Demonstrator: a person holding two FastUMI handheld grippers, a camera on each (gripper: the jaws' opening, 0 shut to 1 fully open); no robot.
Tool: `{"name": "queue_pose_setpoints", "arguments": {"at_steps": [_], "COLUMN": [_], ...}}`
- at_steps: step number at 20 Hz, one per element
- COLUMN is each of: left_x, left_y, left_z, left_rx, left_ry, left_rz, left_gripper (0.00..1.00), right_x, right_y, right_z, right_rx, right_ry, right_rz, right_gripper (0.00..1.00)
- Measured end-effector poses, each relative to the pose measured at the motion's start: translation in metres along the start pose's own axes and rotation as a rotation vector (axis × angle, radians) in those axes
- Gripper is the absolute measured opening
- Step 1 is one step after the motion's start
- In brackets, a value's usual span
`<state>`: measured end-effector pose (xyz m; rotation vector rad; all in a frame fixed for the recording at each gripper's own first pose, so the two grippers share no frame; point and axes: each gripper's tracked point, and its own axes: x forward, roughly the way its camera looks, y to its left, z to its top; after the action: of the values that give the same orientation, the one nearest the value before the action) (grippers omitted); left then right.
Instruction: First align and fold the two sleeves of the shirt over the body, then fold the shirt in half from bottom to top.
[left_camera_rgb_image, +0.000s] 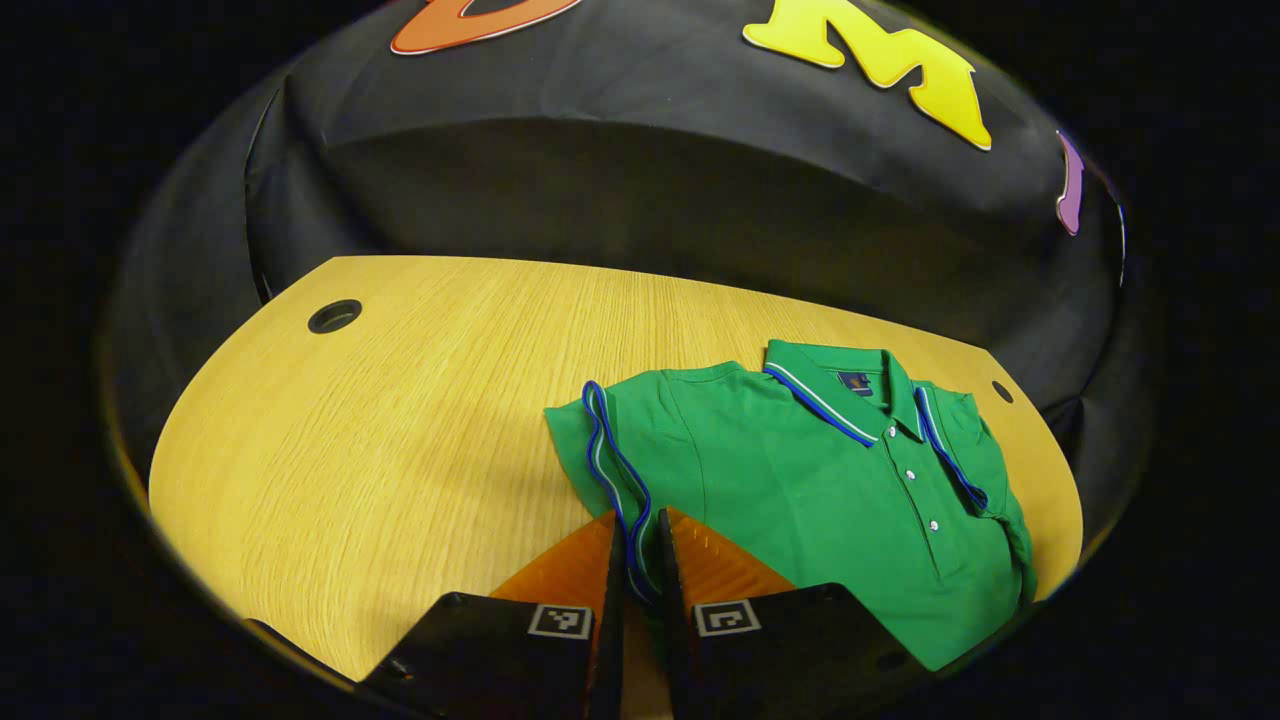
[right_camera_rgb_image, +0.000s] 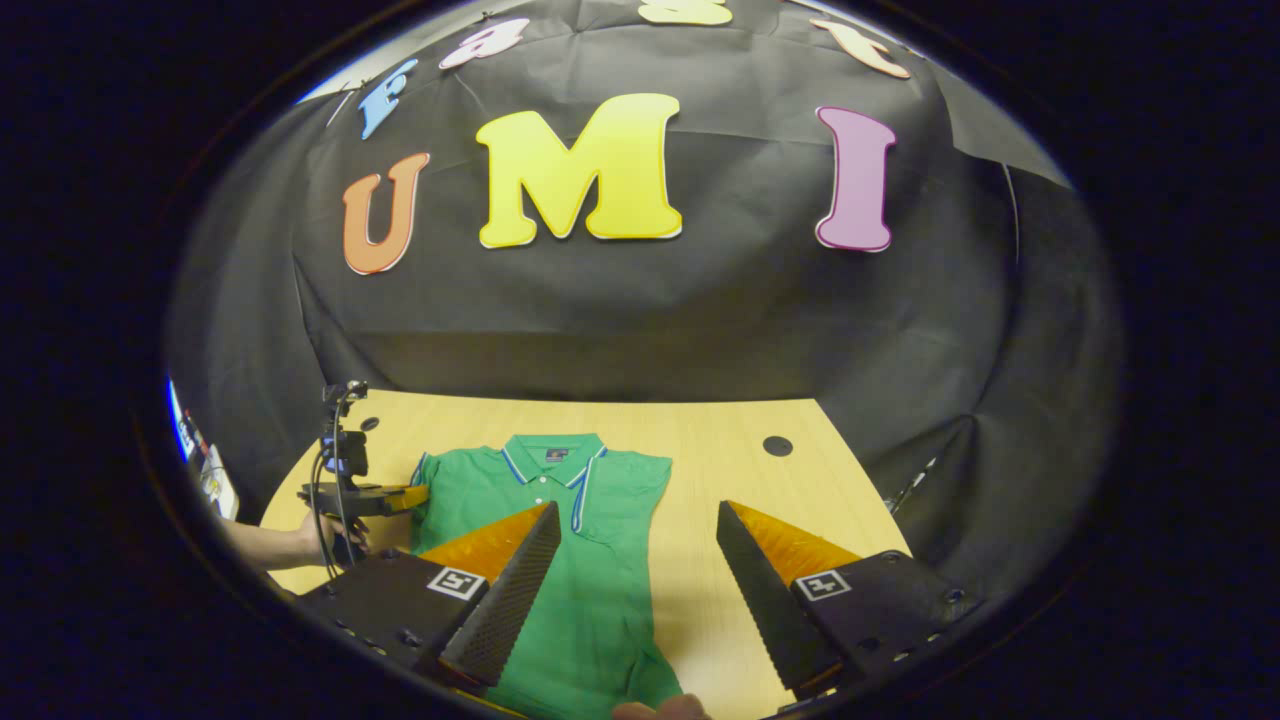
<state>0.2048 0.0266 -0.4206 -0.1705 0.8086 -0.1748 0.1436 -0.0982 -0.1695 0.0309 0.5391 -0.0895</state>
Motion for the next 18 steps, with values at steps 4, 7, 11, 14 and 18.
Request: {"name": "queue_pose_setpoints", "arguments": {"at_steps": [4, 7, 11, 14, 18], "left_x": [-0.006, -0.019, -0.034, -0.037, -0.028], "left_y": [-0.002, -0.004, -0.013, -0.026, -0.074], "left_z": [0.015, 0.036, 0.057, 0.064, 0.068], "left_rx": [0.031, 0.068, 0.104, 0.129, 0.167], "left_ry": [-0.029, -0.074, -0.101, -0.102, -0.081], "left_rz": [0.003, 0.006, -0.008, -0.013, -0.064], "left_gripper": [0.07, 0.06, 0.06, 0.06, 0.07], "right_x": [-0.002, -0.006, -0.007, -0.012, -0.021], "right_y": [-0.003, -0.001, 0.005, 0.003, -0.018], "right_z": [-0.005, -0.007, -0.009, -0.009, -0.011], "right_rx": [0.01, 0.032, 0.052, 0.063, 0.09], "right_ry": [0.013, 0.013, 0.014, 0.011, 0.005], "right_rz": [-0.003, 0.005, 0.023, 0.026, -0.01], "right_gripper": [0.96, 0.96, 0.96, 0.96, 0.96]}}
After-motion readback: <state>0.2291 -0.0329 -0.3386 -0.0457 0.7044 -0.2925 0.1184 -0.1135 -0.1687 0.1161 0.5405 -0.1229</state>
